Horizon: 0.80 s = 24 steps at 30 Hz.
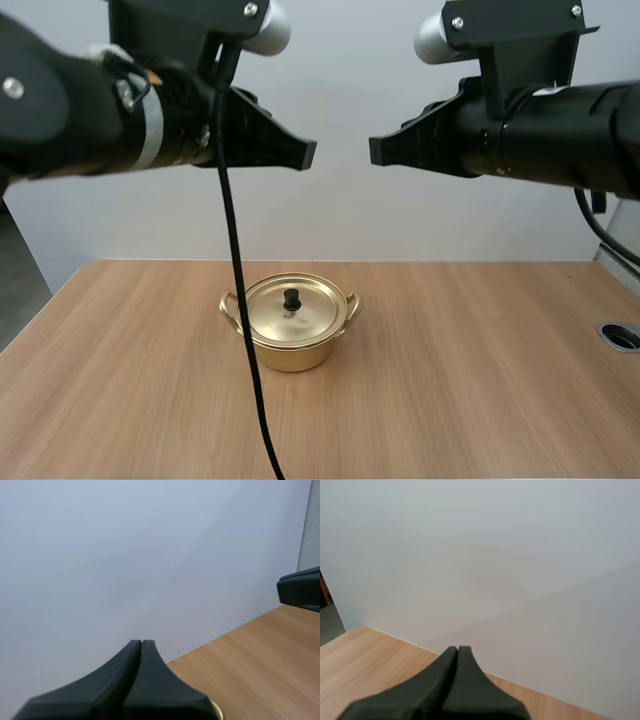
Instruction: Open the pot, put the car inside, and close it
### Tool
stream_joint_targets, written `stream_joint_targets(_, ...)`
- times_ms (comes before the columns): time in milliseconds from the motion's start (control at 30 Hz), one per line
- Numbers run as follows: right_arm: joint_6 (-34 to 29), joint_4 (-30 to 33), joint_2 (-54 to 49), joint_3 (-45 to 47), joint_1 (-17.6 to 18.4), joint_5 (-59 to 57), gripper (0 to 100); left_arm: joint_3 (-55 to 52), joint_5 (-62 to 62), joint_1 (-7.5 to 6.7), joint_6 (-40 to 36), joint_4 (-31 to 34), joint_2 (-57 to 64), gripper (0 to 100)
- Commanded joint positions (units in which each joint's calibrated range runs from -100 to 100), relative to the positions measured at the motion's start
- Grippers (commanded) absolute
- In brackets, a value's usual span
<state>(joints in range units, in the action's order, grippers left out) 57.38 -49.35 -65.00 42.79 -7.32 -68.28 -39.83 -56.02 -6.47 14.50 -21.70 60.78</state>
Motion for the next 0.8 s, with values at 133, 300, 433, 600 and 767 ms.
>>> stream_joint_targets(133,-1.4,-0.1,-13.6,9.6,0.0,1.4,0,-26.1,26.5,-0.02,0.1,-0.3,22.1,0)
stream_joint_targets(300,-1.5,0.0,-18.3,13.3,0.0,1.6,0,-42.9,39.5,-0.02,0.1,-0.3,37.3,0)
stream_joint_targets(433,-1.5,1.6,-19.6,13.5,0.0,1.2,0,-49.8,44.8,0.44,0.2,0.0,39.2,0)
stream_joint_targets(600,-1.5,3.2,-19.9,15.2,0.0,5.4,0,-51.7,35.6,0.51,-1.2,-0.2,39.2,0)
stream_joint_targets(767,-1.1,7.4,-19.7,21.2,0.0,17.0,0,-55.9,39.8,0.51,-1.2,0.0,39.2,0)
